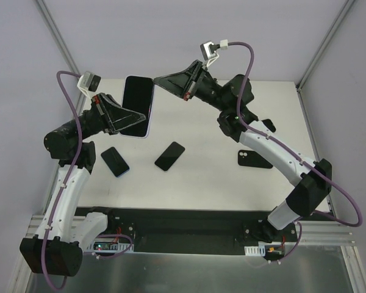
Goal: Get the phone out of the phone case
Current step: Remove the phone case from the phone.
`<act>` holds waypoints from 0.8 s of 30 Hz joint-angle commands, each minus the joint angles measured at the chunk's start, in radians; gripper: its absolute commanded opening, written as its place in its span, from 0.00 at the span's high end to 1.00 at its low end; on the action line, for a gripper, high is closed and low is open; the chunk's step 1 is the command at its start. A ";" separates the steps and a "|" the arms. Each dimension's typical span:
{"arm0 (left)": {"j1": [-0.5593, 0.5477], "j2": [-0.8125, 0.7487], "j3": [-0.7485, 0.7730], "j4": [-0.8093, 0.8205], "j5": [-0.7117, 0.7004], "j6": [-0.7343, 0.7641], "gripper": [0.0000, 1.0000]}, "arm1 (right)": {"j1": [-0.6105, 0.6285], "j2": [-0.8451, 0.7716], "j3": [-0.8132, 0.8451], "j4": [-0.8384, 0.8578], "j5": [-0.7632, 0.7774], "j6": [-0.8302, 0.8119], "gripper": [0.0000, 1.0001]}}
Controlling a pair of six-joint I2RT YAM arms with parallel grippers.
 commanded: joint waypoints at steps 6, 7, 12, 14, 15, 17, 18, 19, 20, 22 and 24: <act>-0.054 -0.068 0.142 0.389 -0.019 -0.012 1.00 | 0.037 0.142 0.014 -0.749 0.061 -0.368 0.99; -0.054 -0.067 0.141 0.390 -0.019 -0.014 1.00 | 0.043 0.147 0.032 -0.771 0.060 -0.404 0.99; -0.054 -0.065 0.130 0.392 -0.019 -0.009 1.00 | 0.062 0.173 0.091 -0.837 0.022 -0.444 0.71; -0.054 -0.067 0.127 0.392 -0.016 -0.003 1.00 | 0.066 0.178 0.088 -0.839 -0.018 -0.446 0.63; -0.054 -0.067 0.126 0.386 -0.015 0.000 1.00 | 0.069 0.181 0.085 -0.839 -0.035 -0.444 0.62; -0.054 -0.064 0.126 0.378 -0.010 0.011 1.00 | 0.076 0.184 0.077 -0.837 -0.089 -0.444 0.59; -0.054 -0.065 0.126 0.369 -0.007 0.015 1.00 | 0.077 0.184 0.071 -0.839 -0.106 -0.443 0.59; -0.054 -0.062 0.124 0.363 -0.004 0.030 1.00 | 0.080 0.176 0.046 -0.834 -0.142 -0.443 0.59; -0.054 -0.062 0.121 0.354 -0.001 0.038 1.00 | 0.082 0.172 0.037 -0.827 -0.164 -0.444 0.59; -0.054 -0.057 0.116 0.329 0.014 0.067 1.00 | 0.089 0.163 0.002 -0.824 -0.243 -0.455 0.58; -0.054 -0.050 0.098 0.317 0.021 0.081 1.00 | 0.092 0.152 -0.027 -0.819 -0.287 -0.464 0.58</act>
